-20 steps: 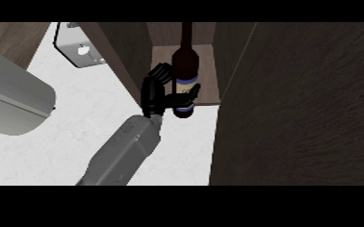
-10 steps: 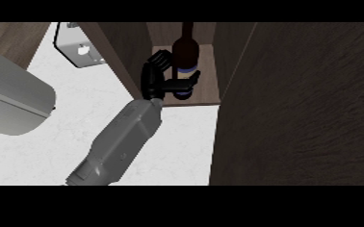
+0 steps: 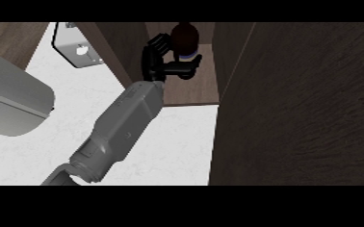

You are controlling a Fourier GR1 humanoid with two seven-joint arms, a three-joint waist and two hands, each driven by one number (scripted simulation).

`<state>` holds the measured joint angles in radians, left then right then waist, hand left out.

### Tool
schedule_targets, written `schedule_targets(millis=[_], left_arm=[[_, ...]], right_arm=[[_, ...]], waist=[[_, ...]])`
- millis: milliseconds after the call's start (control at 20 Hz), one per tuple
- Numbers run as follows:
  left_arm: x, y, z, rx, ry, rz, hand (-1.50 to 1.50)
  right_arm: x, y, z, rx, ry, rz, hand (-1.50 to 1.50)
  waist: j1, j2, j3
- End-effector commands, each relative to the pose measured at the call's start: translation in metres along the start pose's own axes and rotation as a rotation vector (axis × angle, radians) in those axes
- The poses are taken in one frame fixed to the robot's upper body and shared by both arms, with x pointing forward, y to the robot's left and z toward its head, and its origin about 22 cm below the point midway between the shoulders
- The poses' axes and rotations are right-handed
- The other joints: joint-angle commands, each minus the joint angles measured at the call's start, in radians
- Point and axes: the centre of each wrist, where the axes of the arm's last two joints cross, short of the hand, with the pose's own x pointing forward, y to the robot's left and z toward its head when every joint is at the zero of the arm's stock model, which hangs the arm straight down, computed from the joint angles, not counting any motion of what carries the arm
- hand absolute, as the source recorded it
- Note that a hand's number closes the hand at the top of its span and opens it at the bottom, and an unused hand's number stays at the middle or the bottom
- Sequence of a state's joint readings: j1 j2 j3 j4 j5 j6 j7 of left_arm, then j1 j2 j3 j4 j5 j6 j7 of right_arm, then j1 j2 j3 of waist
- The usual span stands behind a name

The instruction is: Pick up the wine, place it into the cabinet and close the cabinet

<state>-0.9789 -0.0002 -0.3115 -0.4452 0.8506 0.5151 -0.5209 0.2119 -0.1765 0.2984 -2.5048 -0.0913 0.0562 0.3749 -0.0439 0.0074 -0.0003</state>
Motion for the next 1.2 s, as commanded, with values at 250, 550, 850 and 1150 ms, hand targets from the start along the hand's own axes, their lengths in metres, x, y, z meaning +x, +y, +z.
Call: schedule_targets(millis=[250,550,850,1150], left_arm=[[0.021,0.015,-0.031,0.126,-0.074,-0.230,1.50],[0.018,0.009,-0.030,0.157,-0.073,-0.376,-1.50],[0.025,0.046,-0.045,0.187,-0.045,-0.411,-1.50],[0.022,0.053,-0.045,0.213,-0.063,-0.446,-1.50]], right_arm=[[0.015,0.000,0.013,0.027,-0.062,-0.077,-1.50],[0.024,0.009,0.015,0.054,-0.061,-0.074,-1.50],[0.017,0.002,0.016,0.046,-0.070,-0.071,-1.50],[0.032,0.006,0.030,0.047,-0.075,-0.087,-1.50]], waist=[[-0.009,0.007,0.001],[-0.013,0.007,0.000],[-0.019,0.012,0.000],[-0.026,0.007,0.000]])
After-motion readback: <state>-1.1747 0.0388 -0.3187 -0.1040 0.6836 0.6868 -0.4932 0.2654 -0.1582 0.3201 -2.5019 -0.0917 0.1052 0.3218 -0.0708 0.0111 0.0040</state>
